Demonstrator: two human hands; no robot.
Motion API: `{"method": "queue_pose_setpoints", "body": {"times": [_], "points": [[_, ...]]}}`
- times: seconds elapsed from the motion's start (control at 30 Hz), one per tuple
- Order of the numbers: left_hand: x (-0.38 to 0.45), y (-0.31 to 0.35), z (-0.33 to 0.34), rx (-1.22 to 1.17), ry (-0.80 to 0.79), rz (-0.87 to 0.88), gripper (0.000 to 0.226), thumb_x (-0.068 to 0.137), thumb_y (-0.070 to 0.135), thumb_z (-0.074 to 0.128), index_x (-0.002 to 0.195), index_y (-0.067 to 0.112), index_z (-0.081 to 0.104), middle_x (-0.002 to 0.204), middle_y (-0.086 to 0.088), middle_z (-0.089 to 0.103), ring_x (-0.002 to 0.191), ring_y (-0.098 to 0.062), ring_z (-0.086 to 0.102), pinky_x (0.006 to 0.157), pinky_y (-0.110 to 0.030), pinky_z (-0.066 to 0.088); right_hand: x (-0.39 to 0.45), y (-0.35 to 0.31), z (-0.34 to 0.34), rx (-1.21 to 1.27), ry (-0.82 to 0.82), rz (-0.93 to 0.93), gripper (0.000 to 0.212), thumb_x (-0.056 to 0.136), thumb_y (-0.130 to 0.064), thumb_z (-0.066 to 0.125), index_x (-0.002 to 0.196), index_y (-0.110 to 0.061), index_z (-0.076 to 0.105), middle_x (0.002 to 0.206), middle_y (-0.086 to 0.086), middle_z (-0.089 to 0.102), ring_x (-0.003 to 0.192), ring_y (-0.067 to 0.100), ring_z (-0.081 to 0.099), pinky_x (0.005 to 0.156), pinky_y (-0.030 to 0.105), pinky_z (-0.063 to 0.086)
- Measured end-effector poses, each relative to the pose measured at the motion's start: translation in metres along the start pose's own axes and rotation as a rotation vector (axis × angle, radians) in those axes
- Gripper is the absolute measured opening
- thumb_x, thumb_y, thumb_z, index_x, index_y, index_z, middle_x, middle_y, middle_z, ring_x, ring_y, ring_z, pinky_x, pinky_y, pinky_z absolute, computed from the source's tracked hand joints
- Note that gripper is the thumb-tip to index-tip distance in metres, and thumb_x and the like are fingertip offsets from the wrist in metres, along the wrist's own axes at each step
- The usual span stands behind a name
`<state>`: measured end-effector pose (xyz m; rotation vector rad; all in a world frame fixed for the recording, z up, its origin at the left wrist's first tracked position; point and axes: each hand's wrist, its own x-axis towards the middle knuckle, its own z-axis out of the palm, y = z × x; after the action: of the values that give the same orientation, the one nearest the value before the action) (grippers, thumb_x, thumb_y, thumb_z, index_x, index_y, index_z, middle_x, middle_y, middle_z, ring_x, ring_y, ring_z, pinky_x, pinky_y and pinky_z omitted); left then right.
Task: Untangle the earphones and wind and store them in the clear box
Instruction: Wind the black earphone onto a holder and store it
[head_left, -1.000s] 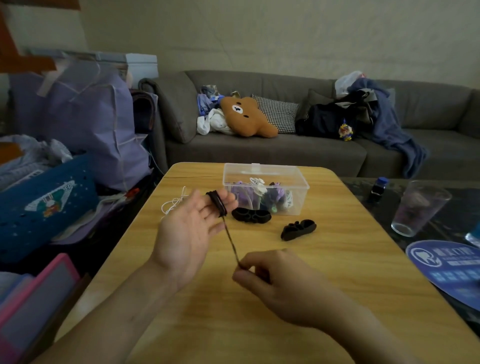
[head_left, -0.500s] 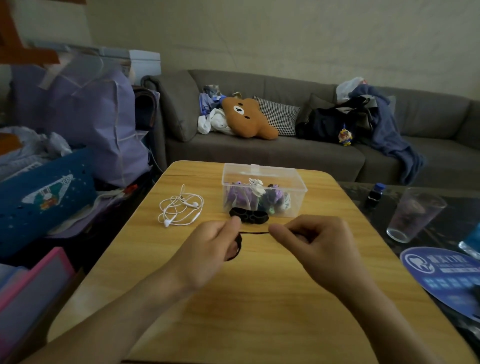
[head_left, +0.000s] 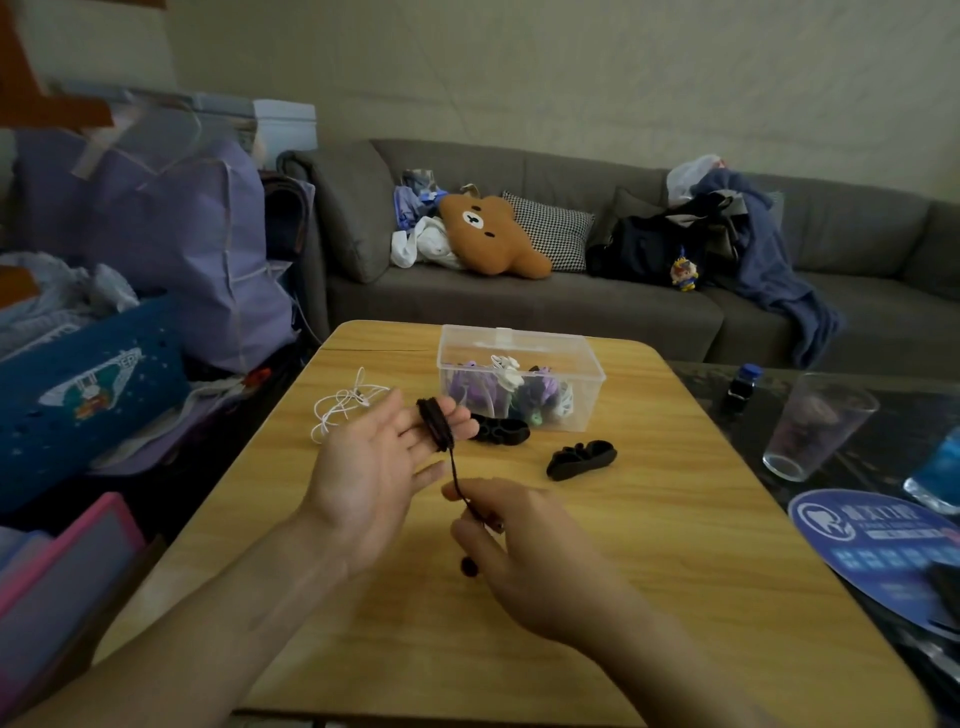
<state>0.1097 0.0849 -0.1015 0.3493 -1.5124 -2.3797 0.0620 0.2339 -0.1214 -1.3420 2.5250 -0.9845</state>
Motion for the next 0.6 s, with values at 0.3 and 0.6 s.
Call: {"method": "queue_pose_setpoints", "body": {"times": [0.3, 0.6], "points": [[-0.01, -0.026, -0.003, 0.954, -0.168, 0.285, 0.026, 0.097, 0.045, 0.046, 0.106, 0.027, 0.062, 0.101, 0.007, 0.068, 0.099, -0.011, 0.063, 0.09, -0.046, 0.05, -0.002, 0.004, -0.004, -0.08, 0.434, -0.01, 0.016, 0.089, -0.025, 0.065, 0.091, -0.033, 0.079, 0.069, -0.019, 0.071, 0.074, 0.002, 0.065, 0.106, 0.022, 0.033], [-0.01, -0.018, -0.011, 1.13, -0.288, 0.092, 0.043, 0.096, 0.059, 0.046, 0.095, 0.021, 0.064, 0.084, 0.006, 0.068, 0.082, -0.009, 0.064, 0.084, -0.036, 0.051, 0.0, 0.007, -0.023, 0.126, 0.189, 0.042, 0.02, 0.086, -0.012, 0.075, 0.094, -0.03, 0.071, 0.078, -0.013, 0.069, 0.083, -0.005, 0.064, 0.068, 0.009, 0.048]]}}
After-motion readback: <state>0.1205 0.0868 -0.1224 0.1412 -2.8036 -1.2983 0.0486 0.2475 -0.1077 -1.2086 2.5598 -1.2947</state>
